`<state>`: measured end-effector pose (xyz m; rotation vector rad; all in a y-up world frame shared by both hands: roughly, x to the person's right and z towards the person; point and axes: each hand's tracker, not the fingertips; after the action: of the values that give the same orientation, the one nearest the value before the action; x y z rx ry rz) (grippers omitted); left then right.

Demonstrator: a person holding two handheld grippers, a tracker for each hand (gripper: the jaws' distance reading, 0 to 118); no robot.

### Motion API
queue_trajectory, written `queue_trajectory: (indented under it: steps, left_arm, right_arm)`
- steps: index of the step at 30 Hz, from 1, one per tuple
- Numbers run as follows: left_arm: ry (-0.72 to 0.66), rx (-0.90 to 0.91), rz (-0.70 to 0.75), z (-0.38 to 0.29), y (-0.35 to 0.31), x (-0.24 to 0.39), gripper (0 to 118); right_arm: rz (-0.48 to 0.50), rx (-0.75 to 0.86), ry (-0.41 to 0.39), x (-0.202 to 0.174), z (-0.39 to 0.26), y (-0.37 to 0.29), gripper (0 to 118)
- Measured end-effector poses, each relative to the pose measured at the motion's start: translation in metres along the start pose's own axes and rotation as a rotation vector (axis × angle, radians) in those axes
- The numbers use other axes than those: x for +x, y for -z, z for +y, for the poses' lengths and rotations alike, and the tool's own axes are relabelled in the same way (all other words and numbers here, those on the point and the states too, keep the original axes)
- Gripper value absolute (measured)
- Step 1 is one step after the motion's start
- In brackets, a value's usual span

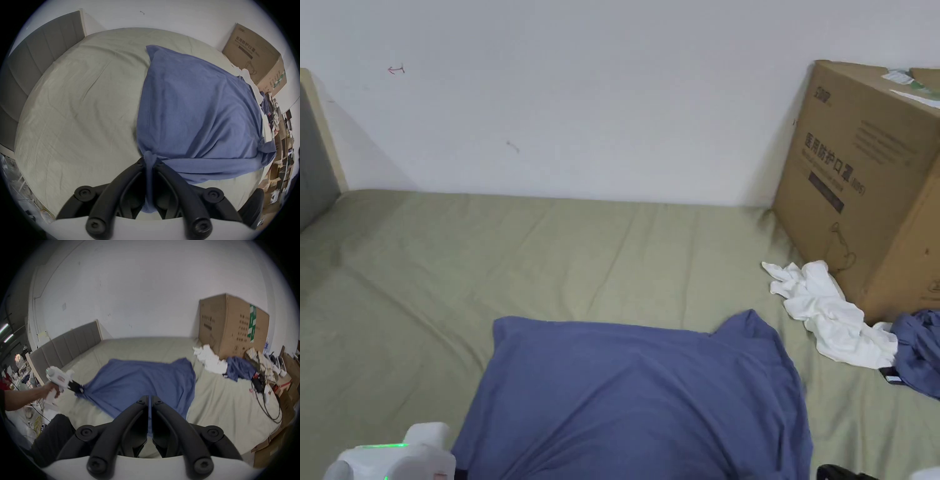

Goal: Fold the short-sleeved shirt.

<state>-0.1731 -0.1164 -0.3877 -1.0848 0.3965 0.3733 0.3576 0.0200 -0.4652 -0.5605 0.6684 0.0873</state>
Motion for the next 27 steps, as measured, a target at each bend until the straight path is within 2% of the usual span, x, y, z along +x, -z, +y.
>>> queue_trajectory:
  steps: [1, 3, 4, 6, 7, 9, 11, 13, 14, 15, 16, 17, 20, 23, 24, 26, 27]
  left_arm:
    - [-0.012, -0.001, -0.016, -0.001, -0.004, -0.001, 9]
    - [-0.093, 0.028, -0.070, -0.004, -0.011, -0.003, 9]
    - [-0.121, 0.025, -0.098, -0.004, -0.013, -0.003, 9]
    - [-0.129, 0.031, -0.106, -0.003, -0.014, -0.003, 9]
    - [-0.121, 0.031, -0.100, -0.003, -0.014, -0.001, 9]
    - [-0.095, 0.024, -0.078, -0.003, -0.013, 0.004, 9]
    - [-0.089, 0.020, -0.076, -0.003, -0.012, 0.005, 9]
    - [-0.091, 0.017, -0.079, -0.003, -0.011, 0.007, 9]
    - [-0.093, 0.018, -0.077, -0.004, -0.010, 0.009, 9]
    - [-0.090, 0.014, -0.076, -0.004, -0.010, 0.009, 9]
    - [-0.087, 0.010, -0.077, -0.004, -0.010, 0.010, 9]
    - [-0.086, 0.005, -0.078, -0.004, -0.010, 0.011, 9]
    - [-0.080, -0.001, -0.074, -0.006, -0.012, 0.011, 9]
    - [-0.093, -0.016, -0.077, -0.008, -0.017, 0.005, 9]
    - [-0.095, -0.014, -0.074, -0.010, -0.019, 0.003, 9]
    - [-0.094, -0.015, -0.071, -0.013, -0.022, -0.003, 9]
    - [-0.099, -0.024, -0.081, -0.014, -0.023, -0.006, 9]
  right_arm:
    - [-0.005, -0.027, -0.002, 0.005, -0.007, 0.009, 27]
    - [-0.016, -0.147, 0.001, 0.016, -0.020, 0.031, 77]
    - [-0.004, -0.184, 0.014, 0.023, -0.033, 0.045, 83]
    - [-0.010, -0.231, 0.016, 0.035, -0.051, 0.069, 82]
    - [-0.024, -0.270, 0.043, 0.042, -0.060, 0.082, 82]
    - [-0.042, -0.333, 0.148, 0.056, -0.078, 0.108, 82]
    - [-0.014, -0.381, 0.248, 0.070, -0.091, 0.132, 82]
    - [-0.006, -0.445, 0.289, 0.075, -0.100, 0.153, 77]
    - [-0.021, -0.459, 0.287, 0.075, -0.102, 0.160, 66]
    - [-0.037, -0.456, 0.282, 0.074, -0.100, 0.163, 43]
    - [-0.002, -0.460, 0.339, 0.073, -0.097, 0.162, 12]
    - [0.056, -0.455, 0.421, 0.075, -0.094, 0.160, 11]
    - [0.054, -0.426, 0.447, 0.079, -0.091, 0.147, 10]
    - [0.125, -0.375, 0.597, 0.094, -0.096, 0.130, 9]
    - [0.122, -0.366, 0.620, 0.098, -0.098, 0.124, 9]
    - [0.093, -0.391, 0.585, 0.096, -0.097, 0.117, 9]
    - [0.078, -0.400, 0.513, 0.093, -0.096, 0.115, 9]
